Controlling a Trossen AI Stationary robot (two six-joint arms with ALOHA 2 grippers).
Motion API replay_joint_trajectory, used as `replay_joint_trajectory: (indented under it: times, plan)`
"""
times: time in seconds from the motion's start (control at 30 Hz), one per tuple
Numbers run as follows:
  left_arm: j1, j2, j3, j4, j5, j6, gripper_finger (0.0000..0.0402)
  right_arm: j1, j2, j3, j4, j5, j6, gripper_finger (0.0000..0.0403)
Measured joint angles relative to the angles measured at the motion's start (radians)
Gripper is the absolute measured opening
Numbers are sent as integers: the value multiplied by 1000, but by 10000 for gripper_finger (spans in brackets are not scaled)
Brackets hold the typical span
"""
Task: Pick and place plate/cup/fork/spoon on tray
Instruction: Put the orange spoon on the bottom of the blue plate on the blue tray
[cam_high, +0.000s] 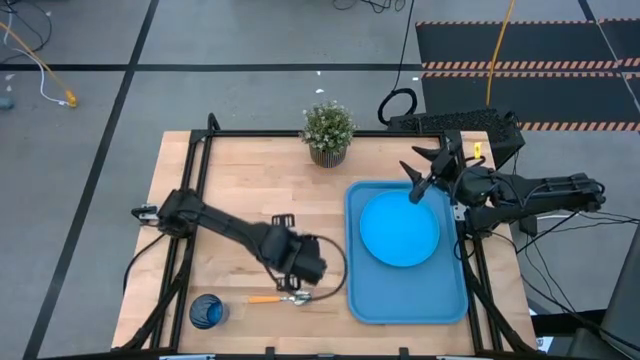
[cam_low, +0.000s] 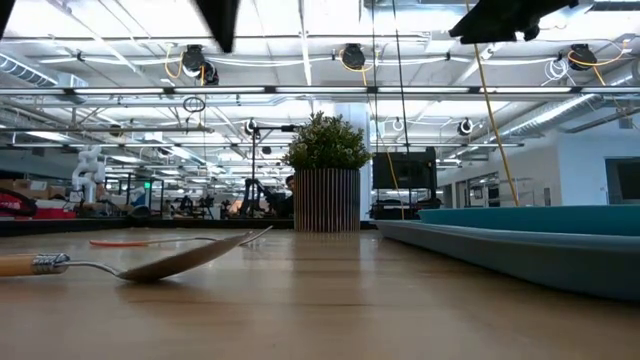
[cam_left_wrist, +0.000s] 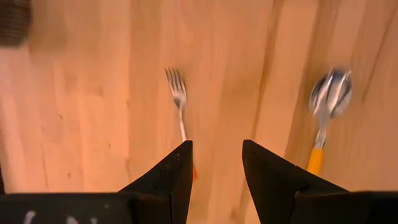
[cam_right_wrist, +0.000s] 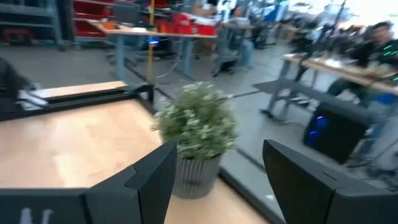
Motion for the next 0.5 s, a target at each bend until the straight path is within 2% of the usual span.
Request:
replay_joint_trajectory:
  times: [0.1,0.27,0.5]
  plan:
    - [-31,-2,-104,61,3,-21,143,12,5,0,-9,-43,49,231]
    - [-67,0,-249,247,26,-29,143,42,24,0,-30,-44,118,231]
    - [-113,-1,-328,282,59,-126,143,88,63,1,-113,-44,236,231]
